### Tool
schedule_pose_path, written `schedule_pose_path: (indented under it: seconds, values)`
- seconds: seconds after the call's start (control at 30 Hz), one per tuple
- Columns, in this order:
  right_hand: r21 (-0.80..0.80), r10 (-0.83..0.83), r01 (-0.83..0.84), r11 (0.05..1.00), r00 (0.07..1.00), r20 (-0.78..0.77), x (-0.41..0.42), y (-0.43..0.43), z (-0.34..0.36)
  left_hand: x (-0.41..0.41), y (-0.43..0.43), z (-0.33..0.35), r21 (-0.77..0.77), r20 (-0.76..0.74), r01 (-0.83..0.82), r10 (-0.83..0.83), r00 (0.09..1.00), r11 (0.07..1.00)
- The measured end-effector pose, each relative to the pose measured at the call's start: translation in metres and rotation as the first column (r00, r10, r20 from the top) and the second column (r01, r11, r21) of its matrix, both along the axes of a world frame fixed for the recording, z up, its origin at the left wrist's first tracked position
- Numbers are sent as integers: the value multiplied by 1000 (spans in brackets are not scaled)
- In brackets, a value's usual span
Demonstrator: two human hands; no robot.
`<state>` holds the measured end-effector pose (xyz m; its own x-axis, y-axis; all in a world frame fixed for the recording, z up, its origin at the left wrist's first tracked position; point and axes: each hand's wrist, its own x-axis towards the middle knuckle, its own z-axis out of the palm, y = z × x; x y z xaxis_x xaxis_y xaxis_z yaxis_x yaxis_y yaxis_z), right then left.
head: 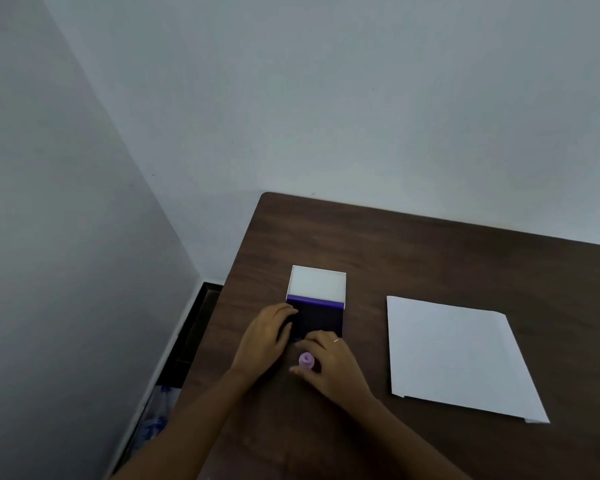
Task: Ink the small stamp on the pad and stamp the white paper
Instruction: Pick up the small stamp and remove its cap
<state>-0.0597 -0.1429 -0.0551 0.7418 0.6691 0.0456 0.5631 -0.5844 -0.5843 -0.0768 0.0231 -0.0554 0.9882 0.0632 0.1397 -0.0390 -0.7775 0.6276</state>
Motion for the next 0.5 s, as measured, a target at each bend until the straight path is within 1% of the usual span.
schedule_pose_path:
  seconds: [0.07,0.13,0.2,0.27,0.3,0.37,0.43,0.5]
  values:
    - [-50,2,-3,999,1000,-16,-5,0,-3,-9,-5,1,-45,-15,-34,34,999,998]
    - [-63,-49,43,997,994,-97,-7,0,-4,-18,-8,2,-109,-43,-71,67,997,991]
    - [-34,-102,97,995,977,-188,-6,2,-1,-25,-12,6,-194,-81,-110,96,992,975]
    - [41,-184,206,978,933,-310,-5,4,5,-30,-17,10,-316,-151,-146,103,983,937]
    - [90,-245,303,949,883,-401,-5,5,9,-32,-19,12,-368,-191,-160,94,977,916]
    - [154,-327,497,854,742,-585,-5,5,16,-36,-23,15,-452,-248,-177,68,966,874]
    - [181,-339,623,761,619,-708,-5,3,21,-39,-28,17,-515,-239,-173,53,970,839]
    - [189,-298,700,688,511,-806,-5,1,25,-39,-33,19,-542,-214,-178,70,974,821]
